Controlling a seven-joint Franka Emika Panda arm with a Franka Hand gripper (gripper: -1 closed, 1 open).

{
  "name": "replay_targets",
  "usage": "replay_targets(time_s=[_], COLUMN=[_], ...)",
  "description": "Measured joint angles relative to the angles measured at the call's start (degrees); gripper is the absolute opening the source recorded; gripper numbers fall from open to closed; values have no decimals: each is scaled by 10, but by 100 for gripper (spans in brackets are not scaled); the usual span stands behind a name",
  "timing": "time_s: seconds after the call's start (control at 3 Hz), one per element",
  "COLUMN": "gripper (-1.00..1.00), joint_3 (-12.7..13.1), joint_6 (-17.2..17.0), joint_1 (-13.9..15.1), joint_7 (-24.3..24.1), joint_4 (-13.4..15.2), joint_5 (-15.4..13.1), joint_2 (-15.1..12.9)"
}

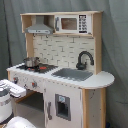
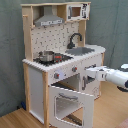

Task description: Play with the kitchen

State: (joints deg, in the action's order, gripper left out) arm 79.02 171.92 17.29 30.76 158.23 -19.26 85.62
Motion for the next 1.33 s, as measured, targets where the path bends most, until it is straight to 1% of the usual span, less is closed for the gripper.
replay_targets(time_s=[0.67,1.33], gripper=[100,100], joint_3=[3,16], joint_6=[98,195], joint_1=[77,150], joint_7=[15,28], joint_4=[-2,-4], joint_5=[0,0], joint_2=[0,-1])
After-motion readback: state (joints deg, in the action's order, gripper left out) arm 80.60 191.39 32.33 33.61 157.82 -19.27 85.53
